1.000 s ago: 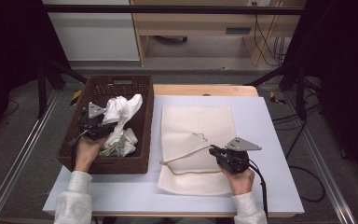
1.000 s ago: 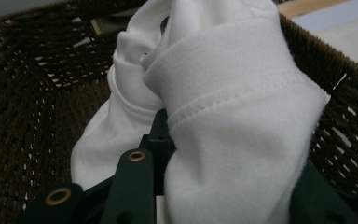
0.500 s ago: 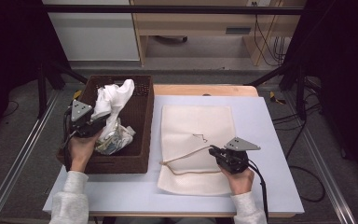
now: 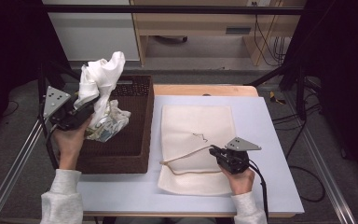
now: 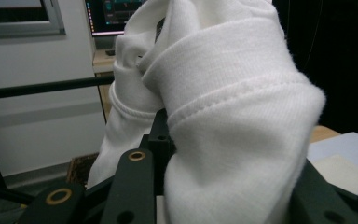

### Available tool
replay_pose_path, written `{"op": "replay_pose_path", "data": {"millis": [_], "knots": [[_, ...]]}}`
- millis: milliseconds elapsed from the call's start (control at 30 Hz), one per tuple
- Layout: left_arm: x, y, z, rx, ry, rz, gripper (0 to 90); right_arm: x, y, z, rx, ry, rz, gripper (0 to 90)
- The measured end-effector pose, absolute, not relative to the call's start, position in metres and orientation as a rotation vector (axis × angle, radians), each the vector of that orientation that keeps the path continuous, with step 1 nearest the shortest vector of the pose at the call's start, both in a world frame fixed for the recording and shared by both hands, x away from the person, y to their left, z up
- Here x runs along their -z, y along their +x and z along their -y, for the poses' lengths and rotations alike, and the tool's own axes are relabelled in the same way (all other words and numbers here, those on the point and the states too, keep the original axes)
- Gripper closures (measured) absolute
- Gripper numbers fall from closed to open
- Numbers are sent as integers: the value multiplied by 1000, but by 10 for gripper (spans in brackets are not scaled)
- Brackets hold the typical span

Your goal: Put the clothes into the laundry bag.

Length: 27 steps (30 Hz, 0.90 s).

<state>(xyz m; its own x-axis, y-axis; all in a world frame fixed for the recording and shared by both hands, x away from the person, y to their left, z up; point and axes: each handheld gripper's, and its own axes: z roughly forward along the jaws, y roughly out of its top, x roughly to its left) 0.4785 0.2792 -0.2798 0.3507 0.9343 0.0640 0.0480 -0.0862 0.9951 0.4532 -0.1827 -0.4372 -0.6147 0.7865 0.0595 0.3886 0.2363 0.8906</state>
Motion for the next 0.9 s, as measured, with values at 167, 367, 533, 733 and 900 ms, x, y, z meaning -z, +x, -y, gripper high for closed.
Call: {"op": "replay_pose_path", "data": {"millis": [167,367,533,733,900], "knots": [[257,465,-276,-1001,1430,-902,638,437,453,183,-1345,1082,-2108,846],[232,441,-267,-990,1410,-815,638,437,453,183,-1341,1085,-2108,847],[217,419,-255,-975,1406,-733,637,437,454,183,-1344,1084,-2103,848],[207,396,-230,-919,1427,-626,637,437,455,184,-1349,1085,-2092,848],[212,385,-205,-871,1473,-553,636,436,456,185,-1352,1097,-2084,849]]}}
